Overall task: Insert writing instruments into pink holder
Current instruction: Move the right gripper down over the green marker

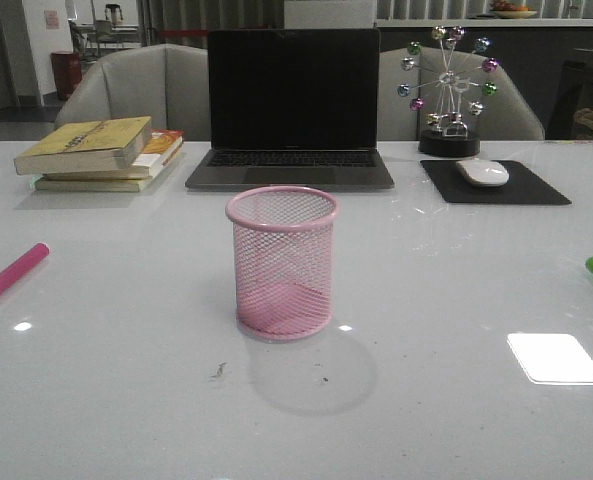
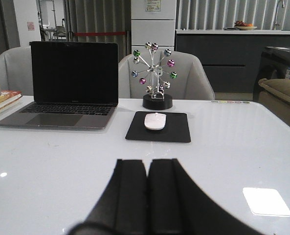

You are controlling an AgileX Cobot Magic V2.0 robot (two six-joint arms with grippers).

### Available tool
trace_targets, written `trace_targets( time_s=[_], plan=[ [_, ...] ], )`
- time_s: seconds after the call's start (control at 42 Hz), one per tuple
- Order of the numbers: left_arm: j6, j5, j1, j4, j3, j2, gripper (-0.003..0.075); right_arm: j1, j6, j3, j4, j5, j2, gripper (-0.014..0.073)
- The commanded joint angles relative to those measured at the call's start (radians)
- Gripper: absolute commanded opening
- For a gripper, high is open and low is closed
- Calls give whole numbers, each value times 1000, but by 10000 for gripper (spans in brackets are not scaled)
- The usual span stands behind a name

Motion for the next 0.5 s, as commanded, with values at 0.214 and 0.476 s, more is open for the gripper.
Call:
trace_targets(
  time_s=[0.214, 0.476],
  plan=[
    [-1, -117, 1, -28, -77, -18, 97, -6, -6, -68, -11, -65, -22, 58],
    [-1, 189, 1, -28, -396, 83, 97, -6, -6, -355, -18, 153, 63, 58]
  ],
)
